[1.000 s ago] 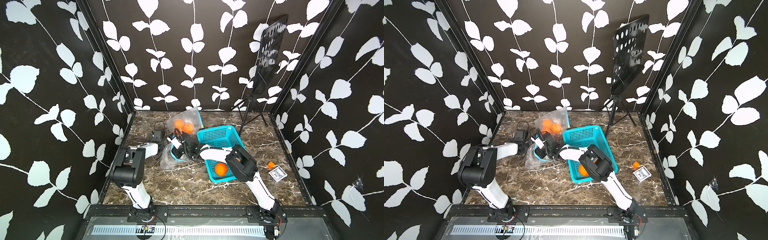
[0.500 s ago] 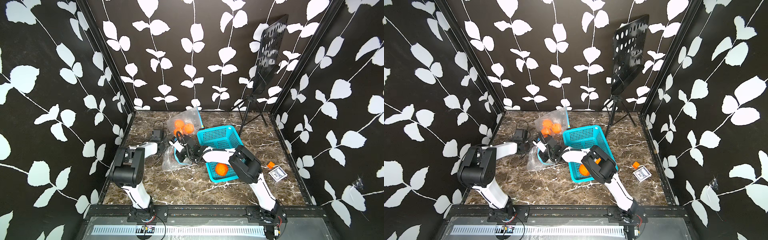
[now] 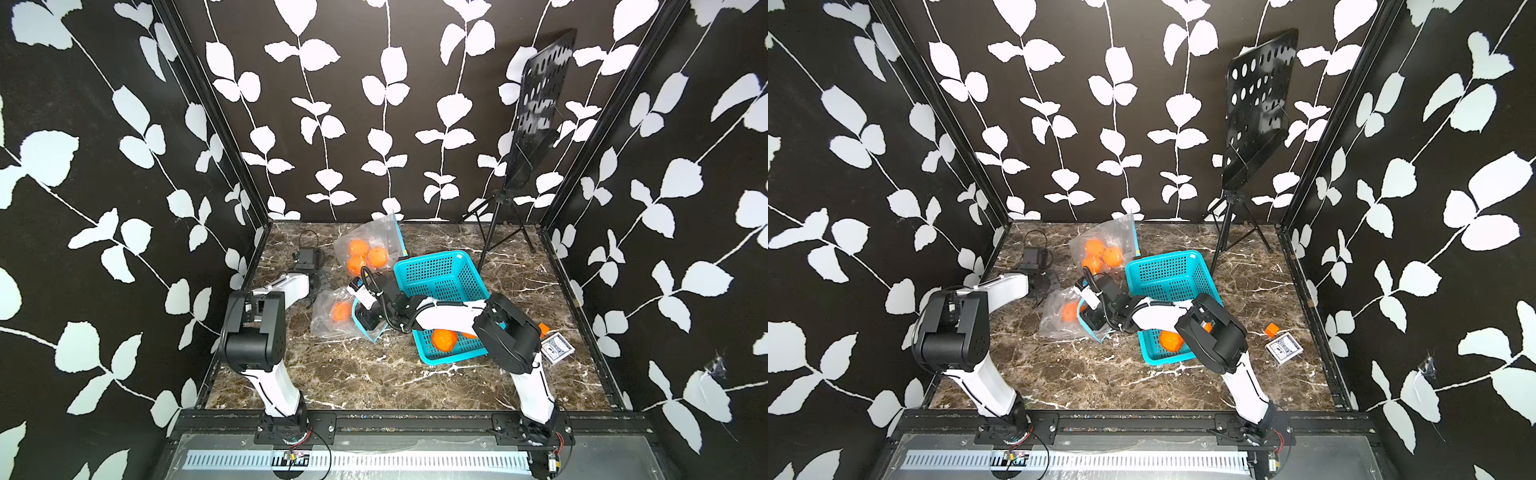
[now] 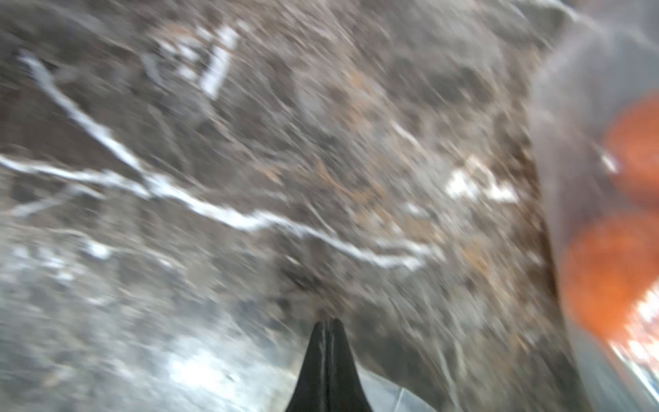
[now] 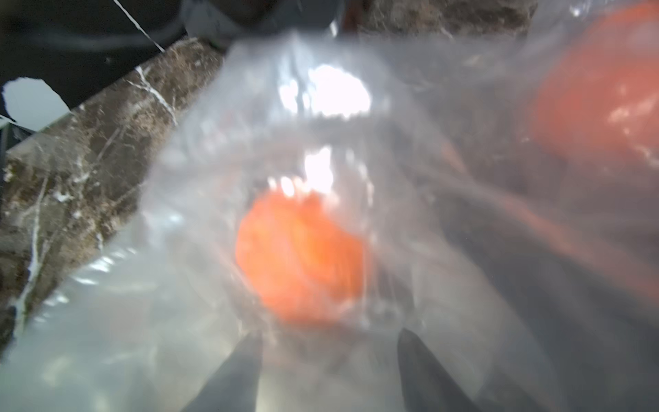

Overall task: Open the zip-top bag and take out the orange
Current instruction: Pick up the orange from the zipper food storage bag.

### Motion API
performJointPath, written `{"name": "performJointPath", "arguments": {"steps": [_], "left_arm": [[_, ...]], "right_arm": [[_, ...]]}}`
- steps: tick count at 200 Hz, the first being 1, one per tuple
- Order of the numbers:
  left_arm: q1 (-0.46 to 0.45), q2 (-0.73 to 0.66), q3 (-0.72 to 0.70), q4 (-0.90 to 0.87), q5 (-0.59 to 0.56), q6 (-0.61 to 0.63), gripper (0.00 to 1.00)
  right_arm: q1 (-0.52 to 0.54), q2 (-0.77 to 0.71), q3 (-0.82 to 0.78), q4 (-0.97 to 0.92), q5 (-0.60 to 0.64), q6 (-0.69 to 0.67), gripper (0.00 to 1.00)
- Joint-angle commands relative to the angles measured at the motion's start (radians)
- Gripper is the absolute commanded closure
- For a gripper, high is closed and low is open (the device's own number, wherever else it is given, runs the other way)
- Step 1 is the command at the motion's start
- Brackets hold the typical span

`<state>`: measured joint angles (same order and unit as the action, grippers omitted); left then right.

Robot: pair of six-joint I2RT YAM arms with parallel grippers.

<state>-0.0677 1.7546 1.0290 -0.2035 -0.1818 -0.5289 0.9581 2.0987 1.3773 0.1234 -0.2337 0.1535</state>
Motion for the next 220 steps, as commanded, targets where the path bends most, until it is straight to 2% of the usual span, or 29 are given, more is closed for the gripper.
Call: {"name": "performJointPath", "arguments": {"steps": [1,29,42,55,80,93,136,145,158,167,185,198,220], "left_arm": [[0.010,0.003,-0.001,0.008,0.001,0.011,1.00],[0.010,-0.005,-0.029,0.035,0.076,0.029,1.00],[0.009,-0.016,-0.024,0.025,0.063,0.038,0.93],[0.009,-0.039,-0.011,0.000,0.058,0.040,0.77],[0.009,-0.107,-0.005,-0.022,0.047,0.038,0.37],[0.010,-0.147,0.001,-0.050,0.033,0.039,0.23],[0.004,-0.342,-0.084,-0.092,0.004,0.034,0.20],[0.003,-0.385,-0.128,-0.065,0.046,0.021,0.21],[-0.005,-0.423,-0.212,0.031,0.179,-0.011,0.25],[-0.023,-0.424,-0.259,0.096,0.255,-0.033,0.30],[-0.062,-0.400,-0.302,0.148,0.323,-0.055,0.36],[-0.069,-0.374,-0.346,0.219,0.345,-0.079,0.41],[-0.070,-0.322,-0.354,0.234,0.364,-0.080,0.45]], "right_arm": [[-0.011,0.033,0.024,-0.034,0.008,0.000,0.42],[-0.014,0.058,0.058,-0.035,0.008,0.002,0.40],[-0.013,0.035,0.033,-0.007,0.001,0.016,0.40],[-0.013,0.008,0.012,0.008,-0.008,0.029,0.41],[-0.009,-0.028,-0.020,0.032,-0.016,0.045,0.41],[-0.009,-0.031,-0.022,0.031,-0.025,0.047,0.40],[-0.006,-0.041,-0.049,0.095,-0.047,0.068,0.38],[-0.003,-0.045,-0.055,0.110,-0.055,0.065,0.36],[-0.003,-0.043,-0.055,0.114,-0.059,0.058,0.36],[-0.003,-0.041,-0.056,0.127,-0.063,0.057,0.36],[-0.002,-0.041,-0.058,0.159,-0.065,0.054,0.38],[-0.001,-0.031,-0.056,0.157,-0.073,0.051,0.39],[-0.001,-0.010,-0.029,0.160,-0.099,0.054,0.41]]}}
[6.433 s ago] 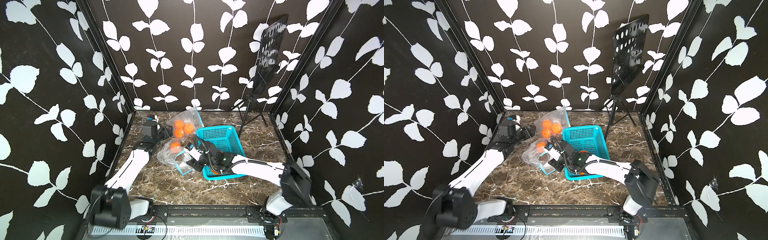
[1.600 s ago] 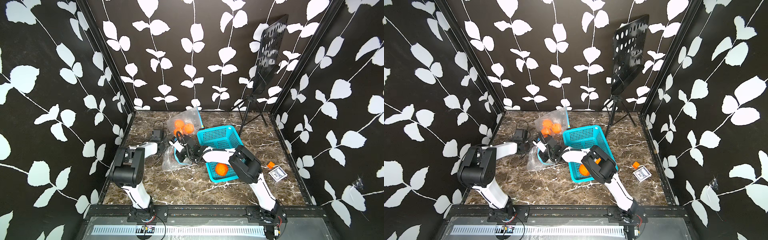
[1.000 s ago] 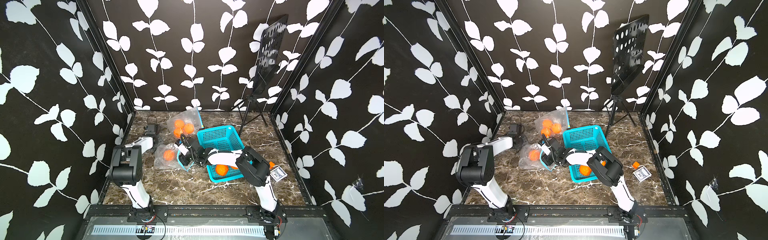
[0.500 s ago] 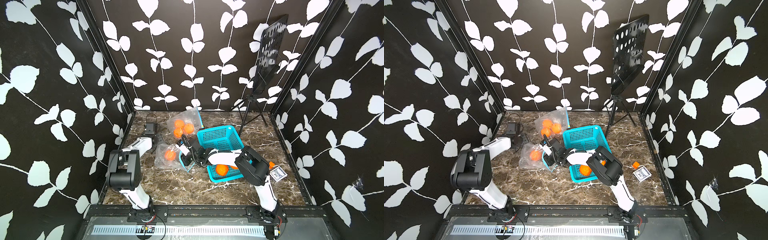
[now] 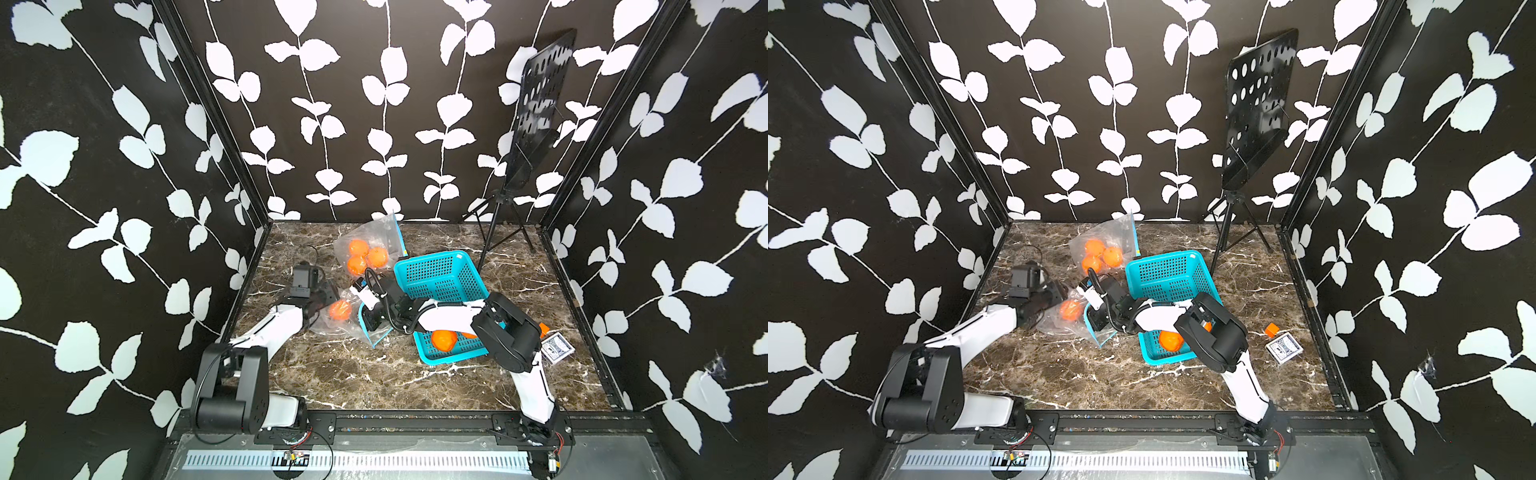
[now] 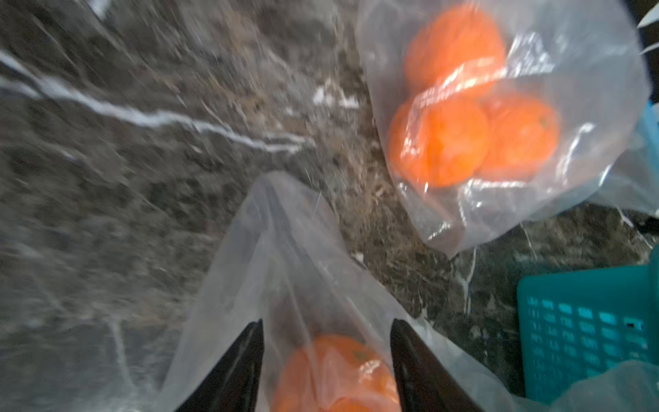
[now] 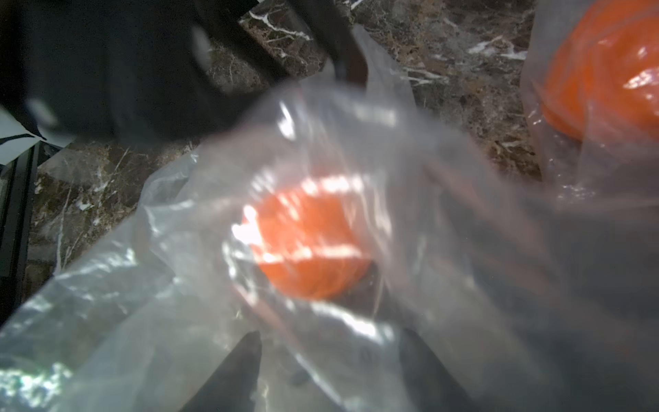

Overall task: Open the zip-top bag and take out the orange
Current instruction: Pick up the orange from the zipper food storage bag.

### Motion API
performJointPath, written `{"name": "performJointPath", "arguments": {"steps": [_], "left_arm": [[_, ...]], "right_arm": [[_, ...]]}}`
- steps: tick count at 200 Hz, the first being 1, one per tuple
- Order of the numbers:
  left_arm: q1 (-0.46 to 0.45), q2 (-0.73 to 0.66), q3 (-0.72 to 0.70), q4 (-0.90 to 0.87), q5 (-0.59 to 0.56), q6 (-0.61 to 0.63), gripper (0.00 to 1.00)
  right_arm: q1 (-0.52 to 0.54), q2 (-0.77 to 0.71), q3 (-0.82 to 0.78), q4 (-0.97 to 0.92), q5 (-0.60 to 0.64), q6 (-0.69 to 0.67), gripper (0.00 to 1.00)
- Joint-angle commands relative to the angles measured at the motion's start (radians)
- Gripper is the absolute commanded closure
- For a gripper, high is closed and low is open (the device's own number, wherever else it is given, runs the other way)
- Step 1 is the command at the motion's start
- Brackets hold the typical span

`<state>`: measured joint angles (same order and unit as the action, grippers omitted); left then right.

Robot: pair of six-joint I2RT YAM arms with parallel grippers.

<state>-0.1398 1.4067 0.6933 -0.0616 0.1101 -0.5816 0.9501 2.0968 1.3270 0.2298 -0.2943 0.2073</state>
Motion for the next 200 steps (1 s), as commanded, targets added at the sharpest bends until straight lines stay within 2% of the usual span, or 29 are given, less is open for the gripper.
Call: {"name": "performJointPath", "arguments": {"steps": [1,21,45,62,81,106,115,134,171,186,200], "left_arm": [[0.002,0.027,-0.018,0.094,0.072,-0.027,0.45],[0.002,0.076,-0.014,0.088,0.036,-0.011,0.50],[0.002,0.145,-0.001,0.099,0.034,0.001,0.63],[0.002,0.188,-0.016,0.142,0.056,-0.005,0.79],[-0.001,0.227,-0.021,0.158,0.057,-0.004,0.89],[-0.003,0.230,-0.025,0.149,0.041,0.005,0.91],[-0.004,0.218,-0.026,0.135,0.019,0.011,0.95],[-0.022,0.182,-0.028,0.103,-0.037,0.021,0.98],[-0.044,0.146,-0.038,0.092,-0.037,0.022,1.00],[-0.044,0.139,-0.045,0.097,-0.032,0.020,1.00],[-0.044,0.145,-0.046,0.106,-0.022,0.017,1.00]], "right_arm": [[0.008,-0.008,0.023,0.052,-0.040,0.000,0.40],[0.007,0.010,0.048,0.046,-0.051,-0.009,0.40],[0.006,0.035,0.084,0.024,-0.028,-0.029,0.36],[0.007,0.064,0.130,-0.013,-0.043,-0.032,0.35],[0.008,0.096,0.164,-0.045,-0.056,-0.026,0.35],[0.017,0.101,0.154,-0.081,-0.070,-0.015,0.37],[0.026,0.091,0.143,-0.106,-0.072,-0.012,0.37],[0.048,0.072,0.121,-0.126,-0.061,-0.021,0.34],[0.040,0.149,0.188,-0.165,-0.052,-0.030,0.33],[0.029,0.170,0.202,-0.150,-0.066,-0.019,0.38],[0.025,0.195,0.231,-0.162,-0.067,-0.022,0.38]]}}
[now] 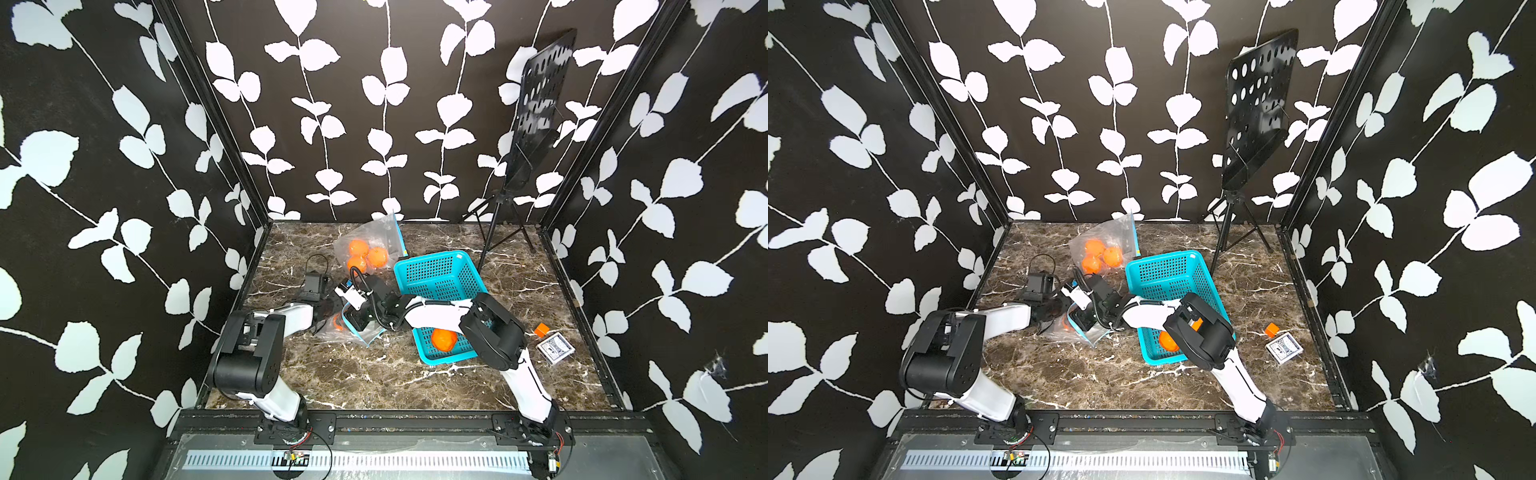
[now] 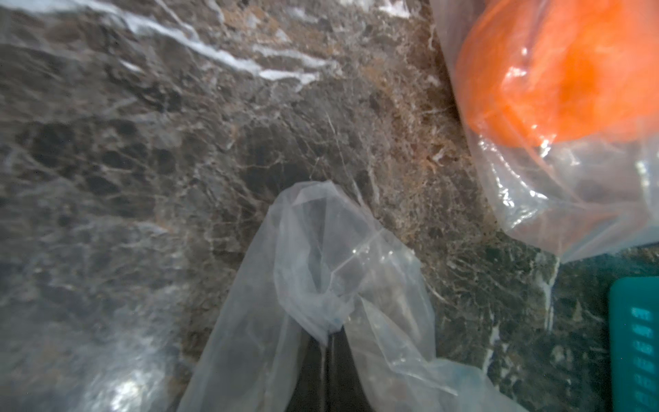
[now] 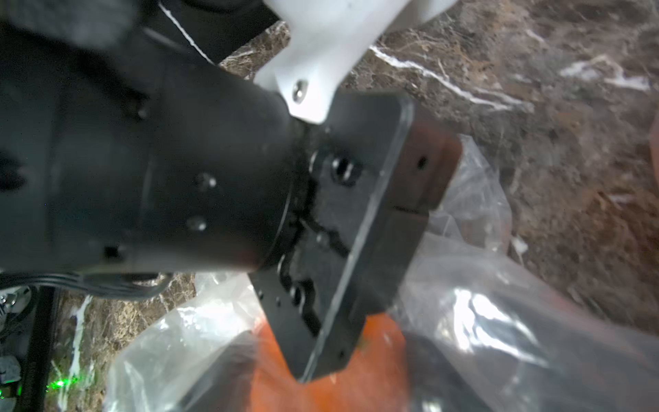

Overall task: Open the zip-top bag and take out the orange
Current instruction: Pick up the orange from the zipper food storage bag.

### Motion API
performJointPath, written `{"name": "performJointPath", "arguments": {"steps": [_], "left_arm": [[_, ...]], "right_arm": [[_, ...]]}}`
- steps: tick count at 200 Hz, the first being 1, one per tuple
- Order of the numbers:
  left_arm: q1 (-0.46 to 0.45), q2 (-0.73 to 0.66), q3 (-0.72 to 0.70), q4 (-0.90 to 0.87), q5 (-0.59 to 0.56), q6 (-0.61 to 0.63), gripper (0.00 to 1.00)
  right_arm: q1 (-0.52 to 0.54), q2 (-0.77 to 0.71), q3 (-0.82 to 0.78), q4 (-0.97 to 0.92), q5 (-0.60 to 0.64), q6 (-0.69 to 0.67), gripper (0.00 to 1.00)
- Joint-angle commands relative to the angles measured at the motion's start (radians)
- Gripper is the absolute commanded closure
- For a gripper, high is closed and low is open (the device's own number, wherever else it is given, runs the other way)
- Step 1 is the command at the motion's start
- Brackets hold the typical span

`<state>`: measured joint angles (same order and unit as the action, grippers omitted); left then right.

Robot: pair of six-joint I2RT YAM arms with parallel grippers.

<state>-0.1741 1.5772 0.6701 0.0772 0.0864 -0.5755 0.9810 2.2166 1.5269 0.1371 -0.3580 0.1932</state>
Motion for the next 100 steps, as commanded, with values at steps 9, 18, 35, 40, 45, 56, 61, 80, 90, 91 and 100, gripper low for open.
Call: {"name": "performJointPath", "arguments": {"steps": [9,18,35,40,45,56,61,80,90,91,100], "left_arm": [[-0.009,-0.020,-0.022,-0.027,0.007,0.009,1.00],[-0.010,-0.016,-0.020,-0.027,0.006,0.011,1.00],[-0.010,-0.018,-0.015,-0.044,-0.020,0.018,1.00],[-0.010,-0.021,-0.012,-0.055,-0.034,0.022,1.00],[-0.009,-0.024,-0.011,-0.062,-0.048,0.024,1.00],[-0.010,-0.034,-0.006,-0.075,-0.072,0.025,1.00],[-0.009,-0.038,-0.006,-0.075,-0.077,0.025,1.00],[-0.010,-0.038,-0.007,-0.057,-0.070,0.016,1.00],[-0.009,-0.028,-0.012,-0.044,-0.066,0.011,1.00],[-0.010,-0.027,-0.012,-0.042,-0.065,0.010,1.00],[-0.009,-0.015,-0.013,-0.036,-0.066,0.008,1.00]], "right_arm": [[-0.007,0.097,0.067,-0.110,-0.007,-0.013,0.39],[-0.007,0.106,0.087,-0.139,-0.007,-0.017,0.39],[-0.008,0.080,0.064,-0.161,0.029,-0.026,0.38],[-0.009,0.071,0.060,-0.181,0.038,-0.034,0.37],[-0.011,0.064,0.063,-0.207,0.047,-0.041,0.35],[-0.013,0.066,0.094,-0.288,0.048,-0.057,0.33],[-0.012,0.066,0.100,-0.301,0.044,-0.064,0.34],[-0.019,0.062,0.094,-0.295,0.016,-0.059,0.45],[-0.024,0.047,0.081,-0.284,0.000,-0.052,0.54],[-0.024,0.045,0.079,-0.284,-0.001,-0.051,0.54],[-0.026,0.017,0.061,-0.275,-0.001,-0.054,0.56]]}}
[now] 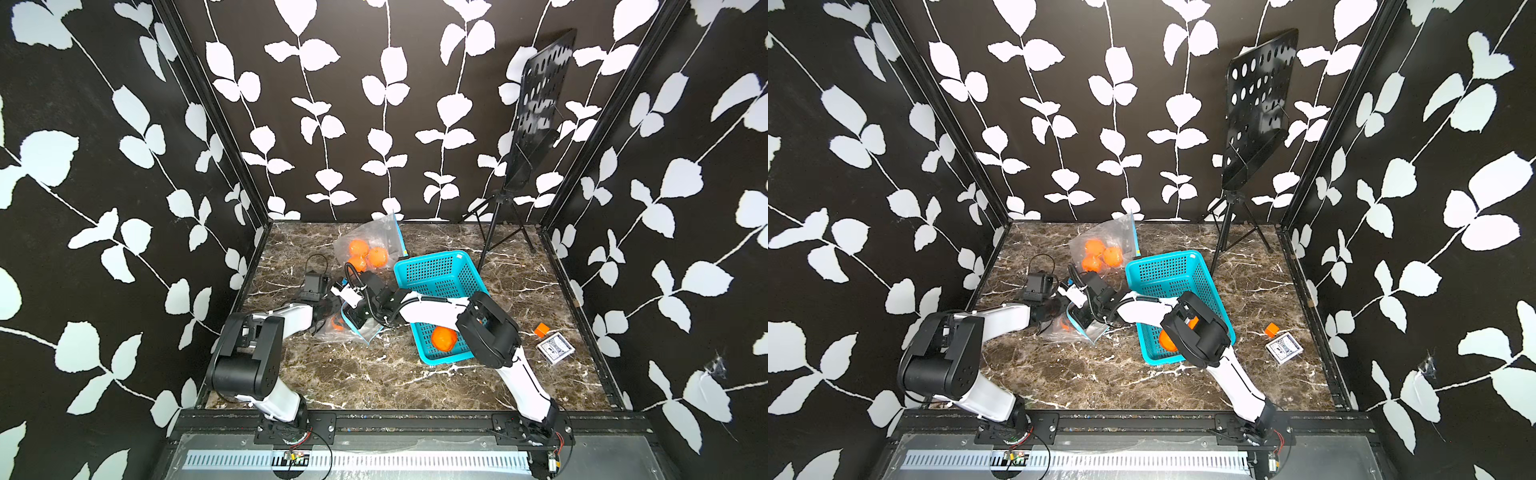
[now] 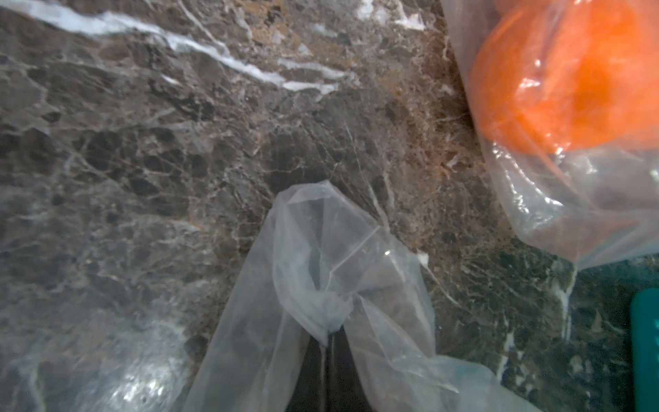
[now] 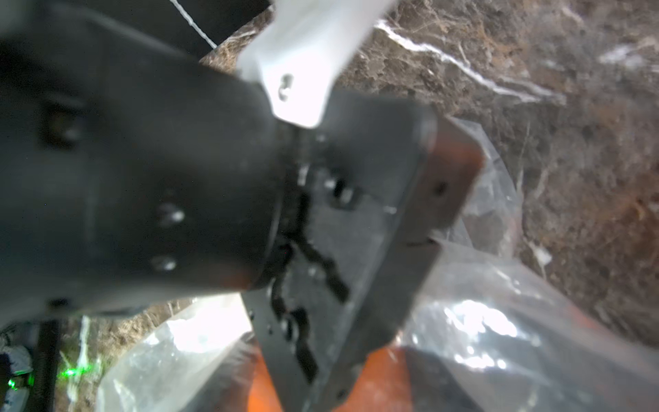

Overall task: Open the zip-top bag and take out the orange
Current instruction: Pick up the orange from the zipper food storage bag.

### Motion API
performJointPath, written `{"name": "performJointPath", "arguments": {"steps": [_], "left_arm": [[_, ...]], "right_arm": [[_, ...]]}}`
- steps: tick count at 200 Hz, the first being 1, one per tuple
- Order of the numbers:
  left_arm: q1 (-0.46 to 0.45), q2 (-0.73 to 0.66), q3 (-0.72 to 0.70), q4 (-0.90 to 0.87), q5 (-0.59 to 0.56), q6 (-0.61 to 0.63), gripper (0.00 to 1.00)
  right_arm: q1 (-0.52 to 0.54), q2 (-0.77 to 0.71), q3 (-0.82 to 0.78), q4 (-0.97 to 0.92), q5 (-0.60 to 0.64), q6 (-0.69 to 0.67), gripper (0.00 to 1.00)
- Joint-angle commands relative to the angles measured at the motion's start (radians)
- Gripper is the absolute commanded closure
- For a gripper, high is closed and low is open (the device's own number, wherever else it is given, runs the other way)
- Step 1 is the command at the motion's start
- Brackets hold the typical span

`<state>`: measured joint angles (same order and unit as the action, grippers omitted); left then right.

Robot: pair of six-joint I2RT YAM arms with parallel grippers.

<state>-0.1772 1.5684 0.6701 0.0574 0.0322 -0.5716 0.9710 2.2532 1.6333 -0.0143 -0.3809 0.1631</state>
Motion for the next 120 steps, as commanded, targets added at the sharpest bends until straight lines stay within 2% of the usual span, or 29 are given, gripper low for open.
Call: {"name": "performJointPath", "arguments": {"steps": [1,52,96,110,120], "left_arm": [[-0.006,-0.005,-0.013,-0.015,-0.012,0.003,1.00],[-0.007,0.007,-0.020,-0.017,-0.087,-0.007,1.00],[-0.014,0.005,-0.009,-0.058,-0.170,0.014,1.00],[-0.016,0.011,-0.002,-0.069,-0.182,0.018,1.00],[-0.020,0.016,0.002,-0.070,-0.183,0.019,1.00]], "right_arm": [[-0.016,-0.023,-0.048,-0.123,0.023,-0.025,0.56],[-0.020,-0.159,-0.112,-0.158,0.162,-0.075,0.58],[-0.022,-0.201,-0.202,-0.039,0.281,-0.026,0.55],[-0.026,-0.205,-0.223,-0.001,0.271,0.018,0.53],[-0.026,-0.177,-0.183,-0.039,0.240,0.027,0.50]]}}
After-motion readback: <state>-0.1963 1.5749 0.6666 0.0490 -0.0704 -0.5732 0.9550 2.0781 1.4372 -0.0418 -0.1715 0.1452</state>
